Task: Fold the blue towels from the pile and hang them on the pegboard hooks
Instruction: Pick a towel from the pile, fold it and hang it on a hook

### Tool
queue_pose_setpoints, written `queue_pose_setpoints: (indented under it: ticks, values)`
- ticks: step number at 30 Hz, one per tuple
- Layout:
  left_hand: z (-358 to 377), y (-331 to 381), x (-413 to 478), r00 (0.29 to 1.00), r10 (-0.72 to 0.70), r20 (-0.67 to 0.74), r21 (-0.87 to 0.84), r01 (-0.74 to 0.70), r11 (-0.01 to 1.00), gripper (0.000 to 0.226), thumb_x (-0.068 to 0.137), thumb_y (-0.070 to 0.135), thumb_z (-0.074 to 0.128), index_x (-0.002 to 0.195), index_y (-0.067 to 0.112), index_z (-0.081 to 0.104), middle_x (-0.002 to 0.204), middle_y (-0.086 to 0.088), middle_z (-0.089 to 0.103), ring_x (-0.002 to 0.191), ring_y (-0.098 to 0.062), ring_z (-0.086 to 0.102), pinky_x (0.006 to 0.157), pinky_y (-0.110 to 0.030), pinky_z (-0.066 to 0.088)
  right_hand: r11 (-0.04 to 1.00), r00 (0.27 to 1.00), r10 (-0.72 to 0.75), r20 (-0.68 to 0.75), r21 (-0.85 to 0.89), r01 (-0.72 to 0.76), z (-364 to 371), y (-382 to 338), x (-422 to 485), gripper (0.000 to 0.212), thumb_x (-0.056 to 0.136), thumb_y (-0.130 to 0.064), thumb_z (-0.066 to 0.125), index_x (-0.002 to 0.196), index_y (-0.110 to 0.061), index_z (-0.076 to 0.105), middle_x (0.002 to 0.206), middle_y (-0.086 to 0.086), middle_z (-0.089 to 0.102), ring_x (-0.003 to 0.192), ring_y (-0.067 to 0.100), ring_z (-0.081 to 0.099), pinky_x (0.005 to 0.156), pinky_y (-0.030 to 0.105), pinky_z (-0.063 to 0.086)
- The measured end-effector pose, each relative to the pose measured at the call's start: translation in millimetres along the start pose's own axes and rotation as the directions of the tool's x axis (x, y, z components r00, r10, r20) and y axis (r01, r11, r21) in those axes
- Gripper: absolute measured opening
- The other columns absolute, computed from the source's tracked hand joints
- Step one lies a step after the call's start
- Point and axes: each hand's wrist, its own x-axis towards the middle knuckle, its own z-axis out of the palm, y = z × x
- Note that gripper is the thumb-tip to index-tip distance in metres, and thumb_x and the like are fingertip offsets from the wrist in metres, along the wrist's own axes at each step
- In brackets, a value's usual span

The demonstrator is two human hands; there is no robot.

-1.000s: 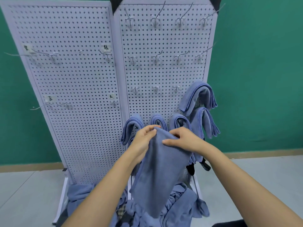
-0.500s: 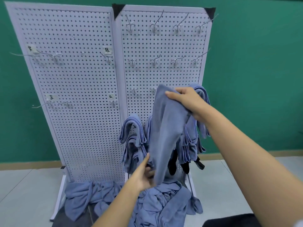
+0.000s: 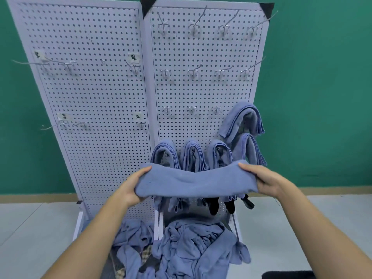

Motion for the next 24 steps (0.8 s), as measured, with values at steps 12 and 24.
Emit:
queue_pose_setpoints:
  ticks: [12,24]
  values:
    - [-45,27,1,0.988,0.136,0.079,0.435,-0.157,0.886,0.022,0.098,0.018,0.051,0.109,0.005,0.064,0.107,-0.011,0.072,0.095,-0.019,0.068,0.076,-0.03,0.054,0.939,0.999,0.011,0.032,-0.344,0.0,-4,24,39,0.049,0.062,-0.046,0.085,0.084,-0.013,0.057,0.074,0.01,0.04,0.057,0.016,0.033,0.053,0.028,0.029]
    - [-51,58,-16,0.925,0.314,0.211,0.082,-0.337,0.938,0.033,0.095,0.0,0.041,0.088,0.017,0.068,0.084,-0.005,0.066,0.059,-0.011,0.063,0.049,-0.02,0.052,0.964,0.954,-0.265,0.142,0.057,0.259,8,3,38,0.039,0.095,0.005,0.042,0.092,-0.016,0.075,0.097,0.014,0.064,0.075,0.024,0.054,0.061,0.026,0.058]
